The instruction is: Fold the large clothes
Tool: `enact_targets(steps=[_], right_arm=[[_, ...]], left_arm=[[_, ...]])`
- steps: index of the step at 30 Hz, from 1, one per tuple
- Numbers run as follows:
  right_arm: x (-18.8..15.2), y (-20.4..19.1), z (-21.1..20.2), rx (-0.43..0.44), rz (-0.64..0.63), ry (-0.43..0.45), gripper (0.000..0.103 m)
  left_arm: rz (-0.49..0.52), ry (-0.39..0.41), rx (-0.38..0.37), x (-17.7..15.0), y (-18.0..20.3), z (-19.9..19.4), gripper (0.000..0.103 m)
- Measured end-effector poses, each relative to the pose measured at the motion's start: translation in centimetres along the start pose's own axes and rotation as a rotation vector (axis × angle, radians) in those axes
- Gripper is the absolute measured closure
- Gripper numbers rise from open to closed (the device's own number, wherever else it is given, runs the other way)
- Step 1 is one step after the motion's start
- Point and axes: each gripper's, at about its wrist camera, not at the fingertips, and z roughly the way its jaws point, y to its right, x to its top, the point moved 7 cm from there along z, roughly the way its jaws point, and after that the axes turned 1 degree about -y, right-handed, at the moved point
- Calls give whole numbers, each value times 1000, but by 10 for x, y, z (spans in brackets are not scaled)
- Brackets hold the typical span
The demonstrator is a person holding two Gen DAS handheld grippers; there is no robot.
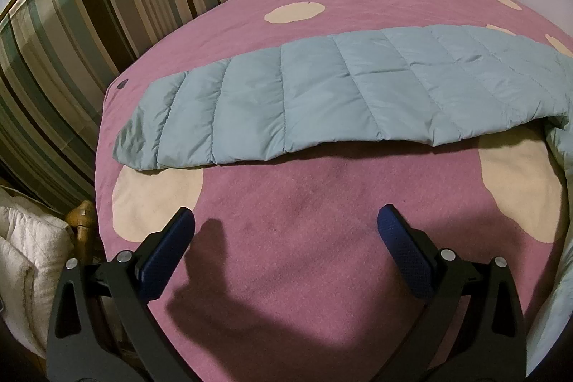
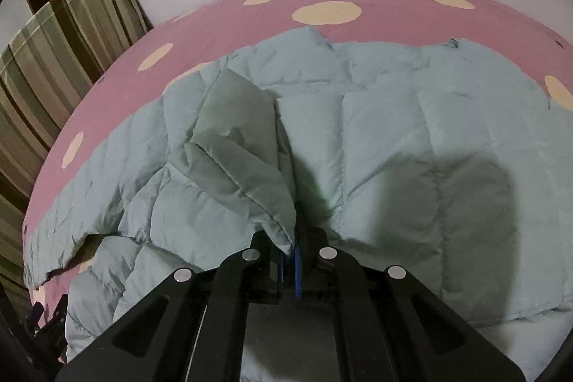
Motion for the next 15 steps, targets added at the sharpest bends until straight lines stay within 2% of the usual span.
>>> enact_targets(steps=[6, 7, 9, 10, 11, 15], right_arm=[[-2, -6, 4, 0, -7, -13, 96], [-2, -6, 2, 13, -5, -14, 91], [-5, -10, -5, 67, 3, -26, 76], [-6, -12, -10, 104, 8, -33, 65], [-7, -16, -20, 150, 11, -35, 59], [-9, -17, -67, 234, -16, 29, 58]], left_arm=[[-2, -1, -3, 0, 1, -1, 2], [-2, -1, -3, 0, 1, 0, 2], [-1, -1, -1, 0, -1, 0, 2], [0, 0, -1, 0, 0, 0, 2], [0, 0, 0, 0, 0, 0, 2], [-1, -1, -2, 0, 0, 0, 2]])
